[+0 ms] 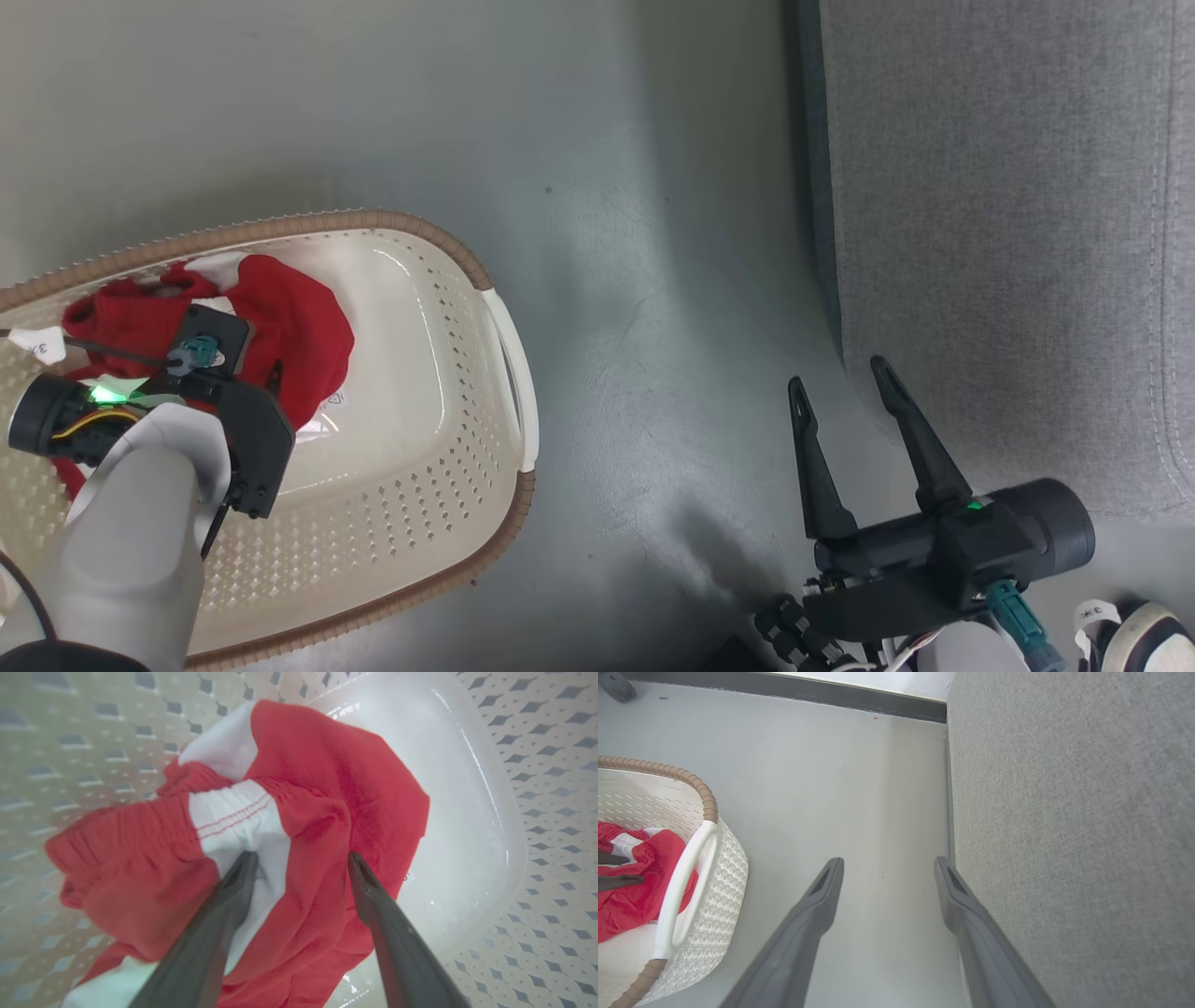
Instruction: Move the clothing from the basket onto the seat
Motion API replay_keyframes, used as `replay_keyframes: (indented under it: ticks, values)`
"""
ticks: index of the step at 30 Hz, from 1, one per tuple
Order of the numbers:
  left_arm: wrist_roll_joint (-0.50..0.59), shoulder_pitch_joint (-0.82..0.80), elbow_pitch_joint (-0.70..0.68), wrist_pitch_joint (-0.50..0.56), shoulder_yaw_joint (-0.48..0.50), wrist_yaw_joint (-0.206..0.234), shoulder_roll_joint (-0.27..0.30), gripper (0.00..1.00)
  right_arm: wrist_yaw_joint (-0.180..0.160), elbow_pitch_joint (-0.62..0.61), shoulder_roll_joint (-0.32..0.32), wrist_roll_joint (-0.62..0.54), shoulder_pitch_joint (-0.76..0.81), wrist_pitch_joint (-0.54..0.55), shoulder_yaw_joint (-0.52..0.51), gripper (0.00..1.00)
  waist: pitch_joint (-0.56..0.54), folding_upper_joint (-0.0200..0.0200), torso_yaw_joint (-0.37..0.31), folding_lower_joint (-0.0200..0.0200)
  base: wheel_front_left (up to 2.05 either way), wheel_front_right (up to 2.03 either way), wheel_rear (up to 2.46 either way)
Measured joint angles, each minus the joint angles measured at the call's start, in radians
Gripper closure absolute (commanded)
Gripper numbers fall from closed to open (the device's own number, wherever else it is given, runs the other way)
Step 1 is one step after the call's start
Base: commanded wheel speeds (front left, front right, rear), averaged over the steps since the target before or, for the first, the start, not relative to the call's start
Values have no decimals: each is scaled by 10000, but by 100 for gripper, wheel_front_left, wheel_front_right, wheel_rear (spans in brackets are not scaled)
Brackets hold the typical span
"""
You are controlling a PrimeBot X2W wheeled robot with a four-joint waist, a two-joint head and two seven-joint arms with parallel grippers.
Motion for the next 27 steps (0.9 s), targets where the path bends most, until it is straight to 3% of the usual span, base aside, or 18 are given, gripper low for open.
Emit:
replay_keyframes:
  ticks: [8,14,15,16,17,27]
  values:
    - [512,-283,485,142,-393,13,13,0,-48,-322,12,0,-141,0,86,0,298,0,-86,0,0,0,0]
    - [663,-450,780,270,-541,403,-79,0,-77,-487,15,0,-138,0,117,0,329,0,-100,-1,0,0,0]
    - [665,-474,832,290,-539,464,-98,33,-79,-508,17,0,-138,0,121,0,333,-1,-98,-2,0,0,0]
    - [667,-522,901,339,-541,533,-117,87,-81,-527,17,0,-138,0,123,0,336,0,-96,-2,0,0,0]
    - [667,-568,949,397,-537,550,-140,100,-86,-546,17,0,-136,0,123,0,339,0,-93,-2,0,0,0]
    - [642,-628,1290,224,-387,802,-213,100,-88,-583,21,-13,-143,0,121,0,284,0,-48,-1,0,0,0]
